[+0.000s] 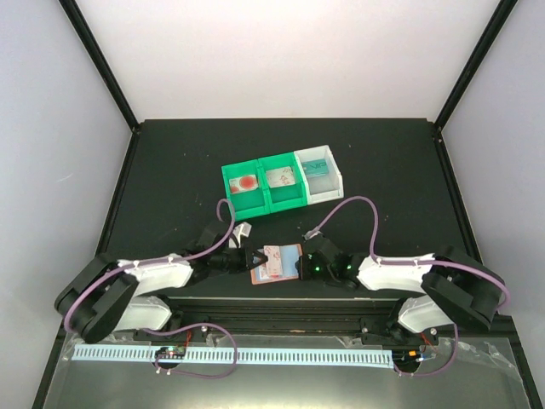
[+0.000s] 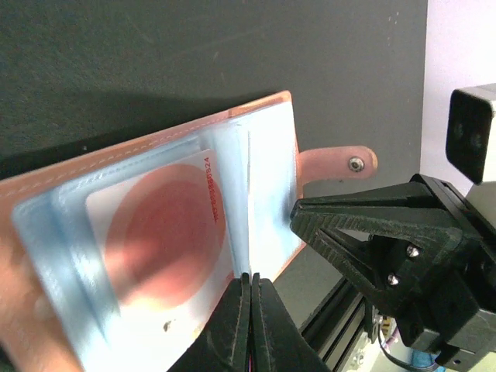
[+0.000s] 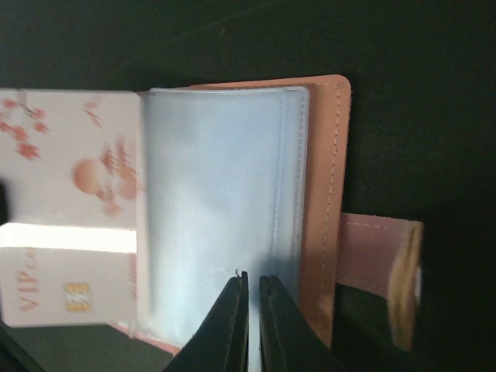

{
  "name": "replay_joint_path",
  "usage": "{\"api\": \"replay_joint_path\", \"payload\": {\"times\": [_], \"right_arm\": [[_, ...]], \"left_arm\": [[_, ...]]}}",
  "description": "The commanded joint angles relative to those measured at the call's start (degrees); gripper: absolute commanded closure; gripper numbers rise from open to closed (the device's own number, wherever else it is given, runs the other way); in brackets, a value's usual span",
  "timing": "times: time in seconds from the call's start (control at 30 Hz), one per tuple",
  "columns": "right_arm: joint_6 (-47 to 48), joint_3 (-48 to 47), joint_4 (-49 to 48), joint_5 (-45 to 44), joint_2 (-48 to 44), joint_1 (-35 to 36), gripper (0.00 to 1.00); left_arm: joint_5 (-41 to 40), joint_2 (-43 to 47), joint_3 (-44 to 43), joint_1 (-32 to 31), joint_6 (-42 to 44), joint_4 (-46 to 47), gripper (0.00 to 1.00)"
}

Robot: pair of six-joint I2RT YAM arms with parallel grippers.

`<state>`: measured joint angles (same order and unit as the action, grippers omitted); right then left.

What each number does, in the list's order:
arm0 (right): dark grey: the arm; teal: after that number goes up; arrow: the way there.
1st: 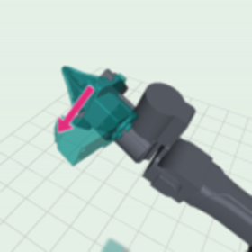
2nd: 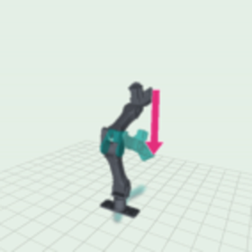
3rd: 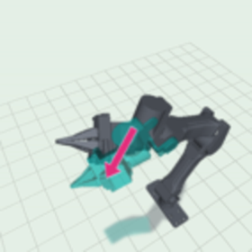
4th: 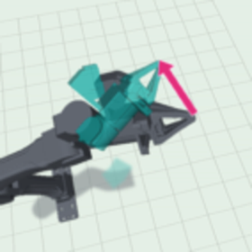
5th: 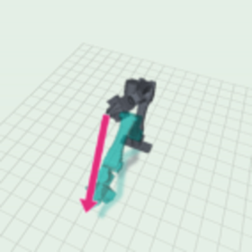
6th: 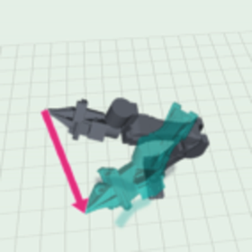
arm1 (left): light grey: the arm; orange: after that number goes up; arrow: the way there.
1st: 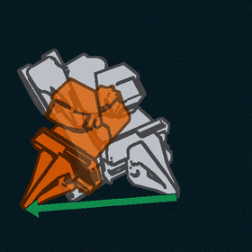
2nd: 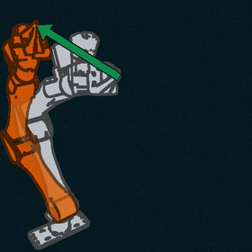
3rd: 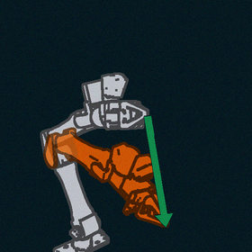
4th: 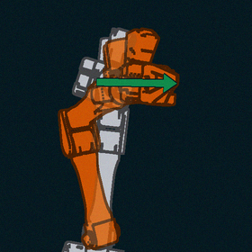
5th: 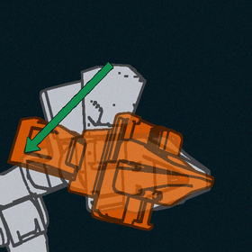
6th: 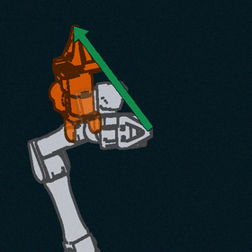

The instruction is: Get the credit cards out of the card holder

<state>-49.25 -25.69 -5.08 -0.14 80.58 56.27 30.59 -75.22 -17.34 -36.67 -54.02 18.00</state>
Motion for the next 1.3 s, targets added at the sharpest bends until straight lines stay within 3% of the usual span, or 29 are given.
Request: {"api": "replay_joint_path", "payload": {"times": [0.0,0.2,0.47,0.63,0.83,1.1,1.27], "right_arm": [[4.3,-1.9,5.6,-2.3,-4.1,0.2,0.94],[12.6,-6.3,13.1,-3.1,-11.7,0.2,0.89],[24.5,-12.4,22.5,4.7,-20.5,0.2,0.82],[26.7,-12.5,24.3,13.4,-26.0,0.1,0.80],[27.5,-15.4,29.8,21.8,-28.2,0.1,0.71],[26.7,-15.0,28.4,25.3,-28.8,-0.1,0.56],[26.5,-15.1,27.5,28.5,-26.7,-1.3,0.55]], "left_arm": [[-3.9,7.1,-0.5,0.5,3.0,-8.0,0.98],[-1.6,14.3,-3.5,0.6,8.2,-17.6,0.98],[10.5,22.1,-5.5,0.6,14.6,-22.6,0.99],[17.1,23.4,-8.6,0.6,19.0,-28.1,0.98],[25.3,25.9,-8.6,0.5,20.5,-28.2,0.98],[29.8,27.2,-7.5,0.3,20.9,-26.9,0.98],[32.4,28.4,-6.6,0.2,20.1,-24.4,0.98]]}}
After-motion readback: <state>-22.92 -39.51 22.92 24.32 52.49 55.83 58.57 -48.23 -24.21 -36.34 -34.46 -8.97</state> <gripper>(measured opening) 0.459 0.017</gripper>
